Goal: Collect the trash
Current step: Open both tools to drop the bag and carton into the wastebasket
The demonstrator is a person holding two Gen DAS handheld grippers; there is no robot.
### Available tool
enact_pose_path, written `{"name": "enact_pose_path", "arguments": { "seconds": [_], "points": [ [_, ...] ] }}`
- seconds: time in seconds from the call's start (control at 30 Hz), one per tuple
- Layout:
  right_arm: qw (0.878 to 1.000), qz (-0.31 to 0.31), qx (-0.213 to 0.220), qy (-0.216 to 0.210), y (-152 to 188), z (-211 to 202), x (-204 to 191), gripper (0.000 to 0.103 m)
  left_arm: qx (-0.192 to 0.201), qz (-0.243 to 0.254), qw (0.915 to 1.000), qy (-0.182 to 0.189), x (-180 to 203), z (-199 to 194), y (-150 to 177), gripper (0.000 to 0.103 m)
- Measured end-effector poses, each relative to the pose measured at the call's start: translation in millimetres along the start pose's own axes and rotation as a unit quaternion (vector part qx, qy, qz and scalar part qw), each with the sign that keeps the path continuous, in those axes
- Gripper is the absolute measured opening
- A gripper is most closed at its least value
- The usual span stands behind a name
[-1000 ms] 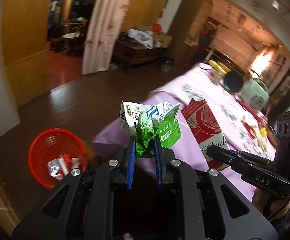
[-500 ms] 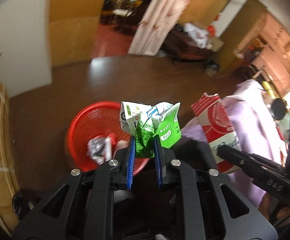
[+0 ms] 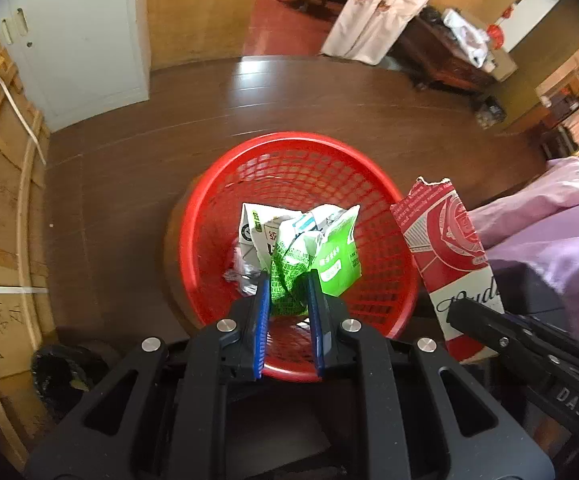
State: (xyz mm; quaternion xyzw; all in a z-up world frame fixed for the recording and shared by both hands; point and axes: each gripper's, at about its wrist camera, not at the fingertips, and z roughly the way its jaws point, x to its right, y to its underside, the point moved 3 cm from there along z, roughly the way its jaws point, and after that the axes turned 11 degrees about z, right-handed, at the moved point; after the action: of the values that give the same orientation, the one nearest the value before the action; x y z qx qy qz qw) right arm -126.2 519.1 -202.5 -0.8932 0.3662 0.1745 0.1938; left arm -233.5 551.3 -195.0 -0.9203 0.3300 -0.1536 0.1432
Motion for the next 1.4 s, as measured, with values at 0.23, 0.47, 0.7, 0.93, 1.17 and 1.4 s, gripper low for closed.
{"name": "enact_pose_path", "arguments": {
  "seconds": [0.23, 0.47, 0.7, 0.93, 1.17, 1.4],
  "points": [
    [1.000, 0.002, -0.021, 0.006, -1.1, 31.9, 5.2, 0.013, -0.015, -0.002, 0.9998, -0.013, 1.5, 16.1, -4.2, 0.019],
    [1.000, 0.005, -0.021, 0.004, -5.6, 47.5, 15.5, 0.024, -0.021, -0.007, 0.9996, -0.015, 3.2, 23.4, -5.0, 0.020],
    [1.000, -0.002, -0.013, 0.007, -2.5, 38.9, 22.5, 0.027, -0.014, -0.010, 0.9998, -0.013, 4.7, 17.4, -6.2, 0.034],
    [1.000, -0.013, -0.001, -0.009, 2.3, 19.2, 13.7, 0.027, -0.001, -0.021, 0.9998, -0.003, 4.7, 1.4, -5.7, 0.043],
    [0.999, -0.020, 0.020, -0.026, 5.7, -10.6, 3.0, 0.027, 0.016, -0.016, 0.9998, -0.001, 11.3, -20.2, -5.7, 0.044],
    [0.996, -0.036, 0.068, -0.036, 16.6, -71.6, 0.7, 0.028, 0.044, 0.013, 0.9989, 0.002, 38.0, -50.8, -10.0, 0.049]
  ]
}}
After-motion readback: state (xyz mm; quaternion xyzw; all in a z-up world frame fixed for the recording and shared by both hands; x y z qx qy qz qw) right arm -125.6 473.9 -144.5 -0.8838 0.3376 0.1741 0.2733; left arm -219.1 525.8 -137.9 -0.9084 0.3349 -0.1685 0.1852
